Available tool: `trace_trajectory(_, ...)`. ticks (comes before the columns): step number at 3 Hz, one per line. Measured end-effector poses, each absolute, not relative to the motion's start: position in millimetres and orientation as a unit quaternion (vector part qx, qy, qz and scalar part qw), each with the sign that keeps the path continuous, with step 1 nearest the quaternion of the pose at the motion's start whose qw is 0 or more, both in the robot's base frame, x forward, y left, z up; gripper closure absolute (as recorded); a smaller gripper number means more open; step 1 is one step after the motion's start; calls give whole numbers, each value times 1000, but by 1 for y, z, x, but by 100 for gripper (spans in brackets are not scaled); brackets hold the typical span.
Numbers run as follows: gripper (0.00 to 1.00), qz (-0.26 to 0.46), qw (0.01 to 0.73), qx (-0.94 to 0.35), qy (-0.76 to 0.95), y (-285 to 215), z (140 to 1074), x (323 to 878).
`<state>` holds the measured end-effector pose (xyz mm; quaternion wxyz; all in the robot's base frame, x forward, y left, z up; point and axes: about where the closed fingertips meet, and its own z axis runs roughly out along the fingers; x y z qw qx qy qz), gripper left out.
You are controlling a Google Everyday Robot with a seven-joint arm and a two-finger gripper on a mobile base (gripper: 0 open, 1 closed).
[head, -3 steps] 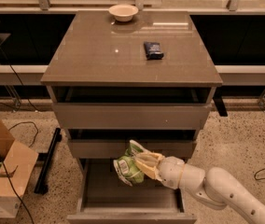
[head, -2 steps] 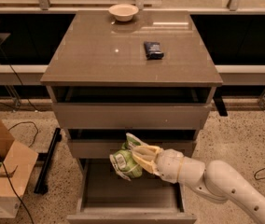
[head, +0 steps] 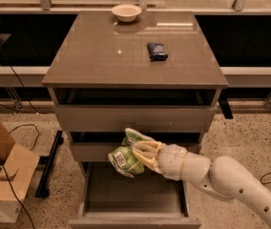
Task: Pick green jalapeno chip bag from bottom drawer and place on counter
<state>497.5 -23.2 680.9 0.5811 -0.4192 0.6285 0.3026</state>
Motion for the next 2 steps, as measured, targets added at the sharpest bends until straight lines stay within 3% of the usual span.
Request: trace_trajectory(2, 100, 261, 613, -459, 588, -27, 733, 492)
